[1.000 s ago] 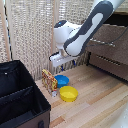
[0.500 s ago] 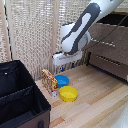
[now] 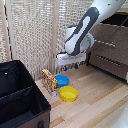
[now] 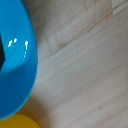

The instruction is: Kindly move your gripper toward the top drawer's handle. With caution, hold the handle robustly using your gripper and pull open the top drawer. Let the handle go. Relocate your gripper to the bowl placed in the background. Gently hold the bowl using your gripper. Bring the gripper and the bowl to the ajar drawer. Softly release the bowl into it.

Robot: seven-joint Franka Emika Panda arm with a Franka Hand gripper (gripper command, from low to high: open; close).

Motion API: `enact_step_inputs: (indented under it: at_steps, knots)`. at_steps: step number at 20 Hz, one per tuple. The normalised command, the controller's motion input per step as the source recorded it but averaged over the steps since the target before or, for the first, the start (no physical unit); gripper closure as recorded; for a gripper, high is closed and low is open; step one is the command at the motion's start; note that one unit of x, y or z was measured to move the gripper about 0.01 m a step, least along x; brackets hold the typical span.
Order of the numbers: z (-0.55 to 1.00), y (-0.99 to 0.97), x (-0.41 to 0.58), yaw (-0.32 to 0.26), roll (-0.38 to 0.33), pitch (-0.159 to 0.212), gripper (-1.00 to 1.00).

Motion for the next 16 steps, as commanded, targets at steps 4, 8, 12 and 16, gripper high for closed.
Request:
enact_step_inputs:
  at_steps: [4, 8, 12, 16]
  knots:
    - [-0.55, 0.23, -0.013, -0.090, 0.042, 0.174, -1.00]
    - [-0.20, 0.22, 0.024, 0.001, 0.079, 0.249, -1.00]
    - [-0.16, 0.01, 0.071, 0.000, 0.006, 0.066, -1.00]
    - [-0.06, 0.00, 0.090, 0.008, 0.007, 0.011, 1.00]
